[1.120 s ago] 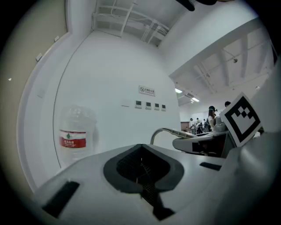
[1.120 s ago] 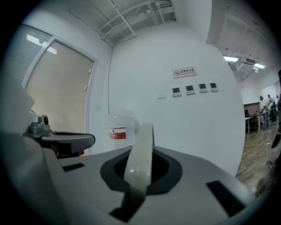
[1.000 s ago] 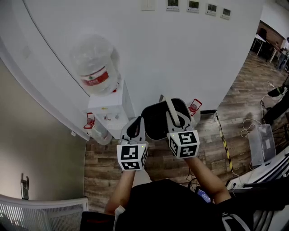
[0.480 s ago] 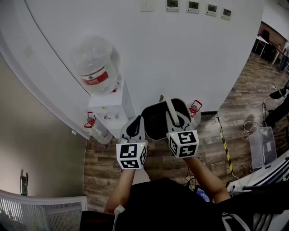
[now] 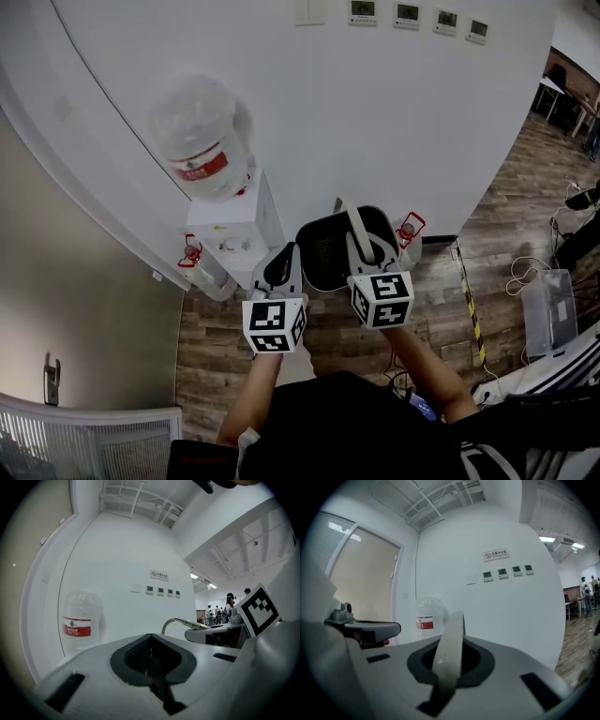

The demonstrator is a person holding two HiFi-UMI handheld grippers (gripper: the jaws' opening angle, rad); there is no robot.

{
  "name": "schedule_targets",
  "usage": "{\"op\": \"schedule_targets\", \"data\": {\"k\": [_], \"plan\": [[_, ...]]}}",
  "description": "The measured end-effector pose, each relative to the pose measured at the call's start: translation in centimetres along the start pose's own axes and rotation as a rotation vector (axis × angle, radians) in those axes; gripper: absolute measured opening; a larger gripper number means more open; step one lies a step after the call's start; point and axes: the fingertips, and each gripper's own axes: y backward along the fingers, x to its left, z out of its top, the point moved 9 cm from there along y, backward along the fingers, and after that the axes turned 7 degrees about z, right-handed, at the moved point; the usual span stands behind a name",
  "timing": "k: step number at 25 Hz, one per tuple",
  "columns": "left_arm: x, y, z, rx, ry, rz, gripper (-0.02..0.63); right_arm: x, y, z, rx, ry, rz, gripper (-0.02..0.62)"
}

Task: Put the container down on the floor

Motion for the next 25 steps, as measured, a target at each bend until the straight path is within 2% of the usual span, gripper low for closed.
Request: {"op": "schedule_targets", "data": {"k": [13, 25], "plan": [[3.0, -6.7, 0.3, 0.004, 0.026, -0.026, 0.018, -2.1, -6.3, 0.9, 0.032, 0.003, -0.016, 0.031], [8.8, -14.7, 1.5, 0.012, 0.057, -0.097, 0.018, -2.8, -14.7, 2.7, 0.061, -0.001, -0.065, 0.031]]}}
